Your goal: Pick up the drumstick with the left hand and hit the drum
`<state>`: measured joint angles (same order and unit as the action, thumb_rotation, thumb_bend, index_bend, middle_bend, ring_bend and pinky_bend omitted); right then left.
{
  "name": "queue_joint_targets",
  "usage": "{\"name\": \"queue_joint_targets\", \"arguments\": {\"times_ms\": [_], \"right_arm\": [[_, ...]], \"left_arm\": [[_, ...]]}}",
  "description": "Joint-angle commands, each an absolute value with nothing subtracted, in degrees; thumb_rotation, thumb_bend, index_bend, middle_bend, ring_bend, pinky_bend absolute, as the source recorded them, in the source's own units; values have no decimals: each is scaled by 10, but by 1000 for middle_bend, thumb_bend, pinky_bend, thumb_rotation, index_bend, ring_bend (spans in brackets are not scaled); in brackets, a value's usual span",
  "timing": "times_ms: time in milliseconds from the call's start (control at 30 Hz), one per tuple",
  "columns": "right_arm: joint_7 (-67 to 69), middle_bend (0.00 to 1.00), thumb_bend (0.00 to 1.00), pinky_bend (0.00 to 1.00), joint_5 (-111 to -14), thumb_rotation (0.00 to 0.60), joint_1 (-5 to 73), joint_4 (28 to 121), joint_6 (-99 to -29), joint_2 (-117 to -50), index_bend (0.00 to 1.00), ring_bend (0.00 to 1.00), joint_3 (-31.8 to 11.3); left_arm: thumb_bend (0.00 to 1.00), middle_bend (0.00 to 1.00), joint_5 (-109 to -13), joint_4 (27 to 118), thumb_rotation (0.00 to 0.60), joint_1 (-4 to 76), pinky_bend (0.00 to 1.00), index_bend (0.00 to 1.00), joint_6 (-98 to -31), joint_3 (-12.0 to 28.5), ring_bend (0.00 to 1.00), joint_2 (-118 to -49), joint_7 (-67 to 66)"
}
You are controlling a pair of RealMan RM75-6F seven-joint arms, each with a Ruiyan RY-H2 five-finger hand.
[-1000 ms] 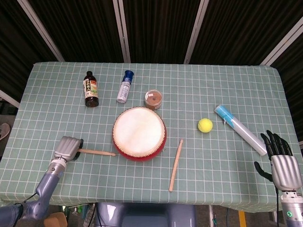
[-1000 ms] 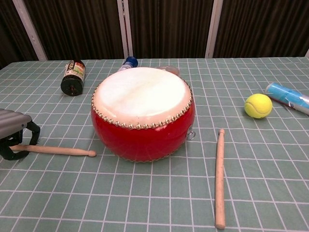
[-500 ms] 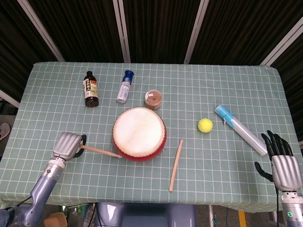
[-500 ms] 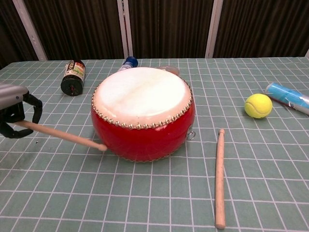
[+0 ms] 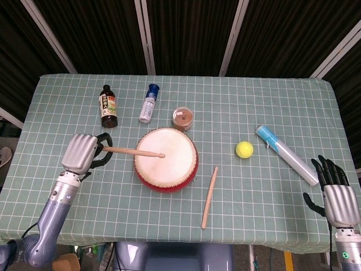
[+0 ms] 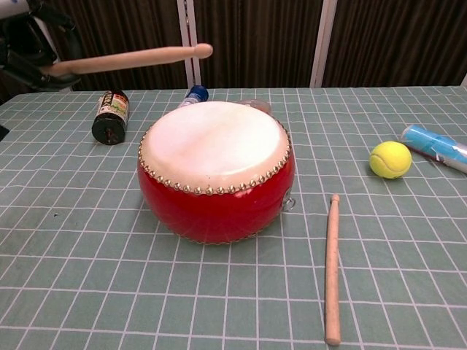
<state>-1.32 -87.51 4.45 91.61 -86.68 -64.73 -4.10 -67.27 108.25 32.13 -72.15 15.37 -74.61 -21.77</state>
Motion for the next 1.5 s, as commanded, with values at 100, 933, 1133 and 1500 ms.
{"name": "queue_joint_targets", "arguments": {"times_ms": [100,933,1133,1500], "right_arm": [[-11,0,331,111,-876,600,44,915,-868,-648,0,0,-41],[0,0,331,109,-878,600,43,914,-872,-649,0,0,-43],[1,0,332,109,-878,600,42,915,-874,-648,0,0,-43],[4,0,332,109,-874,600,43,920,-870,-646,0,0,-44]], "left_arm": [[480,1000,-658,1067,600,356,949,732,-740,194,1000,-792,-226],[483,1000,-568,1025,600,402,955,746,-767,177,1000,-835,-345],[483,1000,-679,1036,600,394,955,745,-808,187,1000,-835,-259],[483,1000,-758,1009,600,404,955,739,-834,194,1000,-867,-226]]}}
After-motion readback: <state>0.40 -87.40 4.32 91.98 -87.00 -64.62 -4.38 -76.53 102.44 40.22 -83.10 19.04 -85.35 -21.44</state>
